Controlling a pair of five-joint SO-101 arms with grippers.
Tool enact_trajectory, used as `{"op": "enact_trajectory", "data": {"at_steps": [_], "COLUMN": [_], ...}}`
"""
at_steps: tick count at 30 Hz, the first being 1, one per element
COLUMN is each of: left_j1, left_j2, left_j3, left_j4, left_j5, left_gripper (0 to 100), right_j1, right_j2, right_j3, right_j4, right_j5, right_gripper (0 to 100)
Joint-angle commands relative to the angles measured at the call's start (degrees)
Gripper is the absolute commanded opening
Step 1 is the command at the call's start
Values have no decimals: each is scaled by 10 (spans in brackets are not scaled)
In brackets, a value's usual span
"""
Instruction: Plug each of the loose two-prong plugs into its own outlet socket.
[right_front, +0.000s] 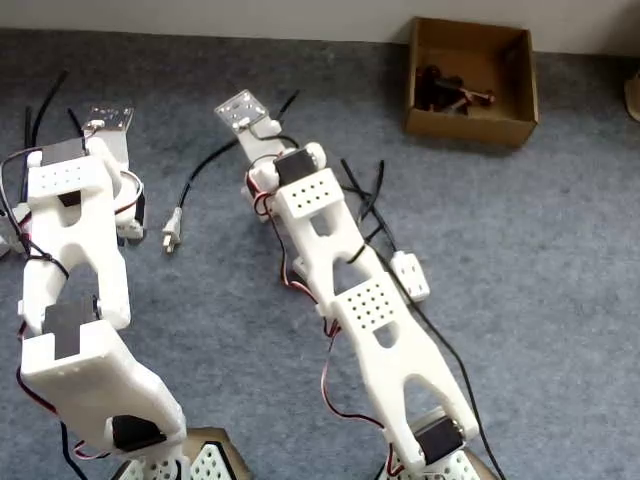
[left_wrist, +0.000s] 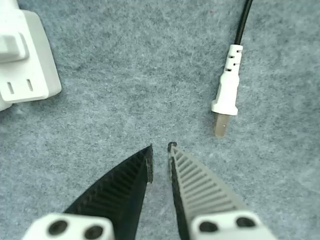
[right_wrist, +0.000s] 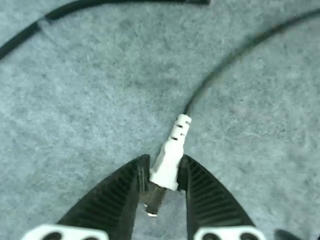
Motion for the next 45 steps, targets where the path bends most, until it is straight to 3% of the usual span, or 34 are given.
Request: {"op": "enact_trajectory", "data": {"at_steps": [1, 22, 39, 45], "left_j1": [-6, -6, -7, -7], "left_j2": [-32, -32, -32, -31], "left_j3": [-4, -4, -4, -4], "left_j4": [-1, -4, -4, -4], "left_j5": [0, 0, 0, 0], "left_gripper": [63, 63, 63, 63], "right_j1": [-1, -22, -63, -66], "right_j2": [-4, -7, -124, -173], "right_j3": [-12, -80, -75, -45], "right_j4": [44, 131, 146, 147], "right_j5": [4, 4, 3, -30], "right_gripper": [80, 52, 48, 48]}}
